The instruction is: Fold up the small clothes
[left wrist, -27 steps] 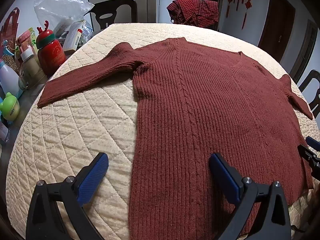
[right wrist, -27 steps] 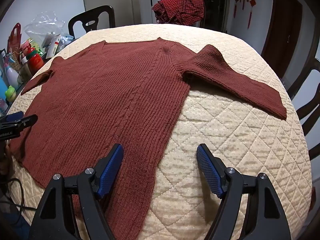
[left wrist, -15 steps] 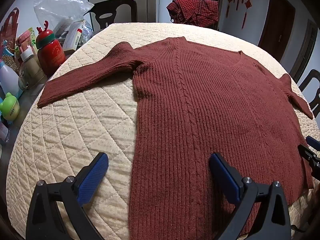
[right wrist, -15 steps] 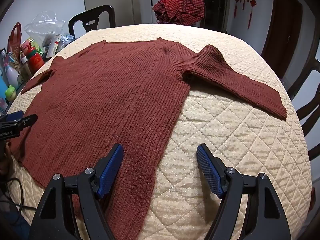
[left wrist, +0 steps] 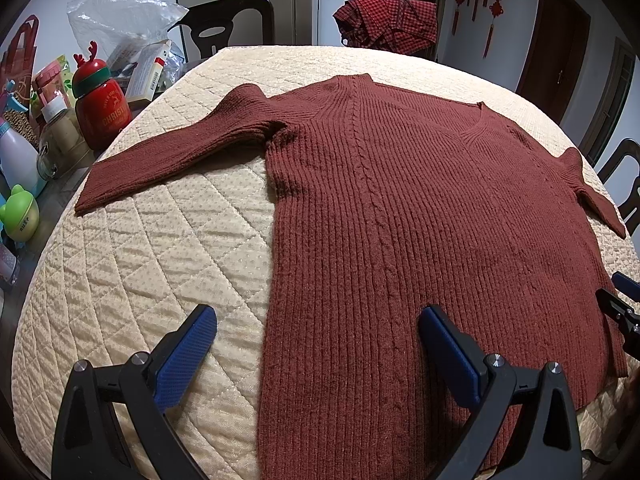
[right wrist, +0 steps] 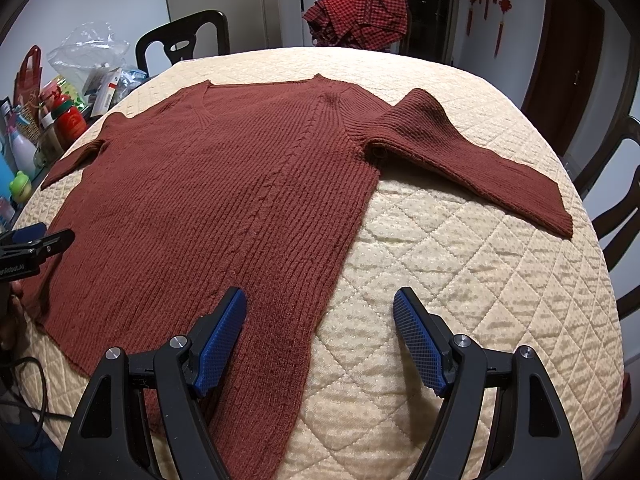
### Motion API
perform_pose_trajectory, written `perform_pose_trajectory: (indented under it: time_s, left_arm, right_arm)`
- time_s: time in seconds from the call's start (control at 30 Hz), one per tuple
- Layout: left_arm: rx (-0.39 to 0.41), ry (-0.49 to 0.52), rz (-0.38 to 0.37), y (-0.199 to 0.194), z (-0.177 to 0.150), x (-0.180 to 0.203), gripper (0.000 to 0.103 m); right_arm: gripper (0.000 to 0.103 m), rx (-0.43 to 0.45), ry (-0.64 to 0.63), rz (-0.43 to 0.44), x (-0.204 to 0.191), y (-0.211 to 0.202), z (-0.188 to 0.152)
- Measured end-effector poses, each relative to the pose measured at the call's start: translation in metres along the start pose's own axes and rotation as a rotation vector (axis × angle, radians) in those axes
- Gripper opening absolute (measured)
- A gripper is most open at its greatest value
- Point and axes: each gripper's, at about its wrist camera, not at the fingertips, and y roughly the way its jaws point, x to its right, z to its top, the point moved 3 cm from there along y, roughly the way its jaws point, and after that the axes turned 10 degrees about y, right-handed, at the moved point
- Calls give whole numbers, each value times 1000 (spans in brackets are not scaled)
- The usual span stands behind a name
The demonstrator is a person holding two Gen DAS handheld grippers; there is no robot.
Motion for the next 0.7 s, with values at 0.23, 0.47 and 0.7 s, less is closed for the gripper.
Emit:
perform_pose_trajectory:
  time_s: [0.23,0.47,0.7]
  left_arm:
    - [-3,-5,0,0,0,-1,103]
    - [-4,-5,0,-1,-4,-3,103]
    - [-5,-3,0,0,-3,-2,103]
  right_arm:
    - [76,0,5,-1,0,1,0]
    - [76,1,4,-1,0,1,0]
    - [76,1,4,-1,1,1,0]
